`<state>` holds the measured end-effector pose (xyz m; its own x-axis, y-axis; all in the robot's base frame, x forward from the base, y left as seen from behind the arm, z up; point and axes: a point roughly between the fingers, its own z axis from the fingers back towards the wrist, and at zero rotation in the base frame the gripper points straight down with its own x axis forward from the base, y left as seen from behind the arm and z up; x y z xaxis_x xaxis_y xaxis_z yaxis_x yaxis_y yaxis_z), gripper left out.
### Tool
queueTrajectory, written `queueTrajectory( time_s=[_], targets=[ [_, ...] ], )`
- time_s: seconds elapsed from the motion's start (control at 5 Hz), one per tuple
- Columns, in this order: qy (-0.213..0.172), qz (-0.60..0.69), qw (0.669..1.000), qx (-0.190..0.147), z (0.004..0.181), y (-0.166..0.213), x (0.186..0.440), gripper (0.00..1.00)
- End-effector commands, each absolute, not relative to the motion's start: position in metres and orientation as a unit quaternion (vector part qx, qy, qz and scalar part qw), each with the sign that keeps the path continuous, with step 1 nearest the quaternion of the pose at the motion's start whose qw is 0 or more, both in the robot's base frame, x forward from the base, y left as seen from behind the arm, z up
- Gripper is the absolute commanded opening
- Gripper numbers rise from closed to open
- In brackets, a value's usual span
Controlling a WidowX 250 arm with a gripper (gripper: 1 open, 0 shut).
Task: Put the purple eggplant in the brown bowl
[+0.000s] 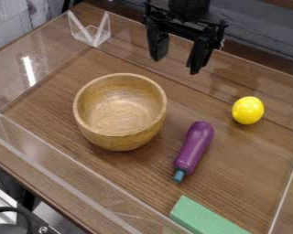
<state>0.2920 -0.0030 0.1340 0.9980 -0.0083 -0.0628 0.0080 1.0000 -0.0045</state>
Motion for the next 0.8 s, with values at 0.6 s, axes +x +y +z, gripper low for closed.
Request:
queueTrajectory(
  time_s=[0.6],
  targets=[
    [0.035, -0.046, 0.998, -0.021, 0.082, -0.033, 0.253, 1.0]
  ],
)
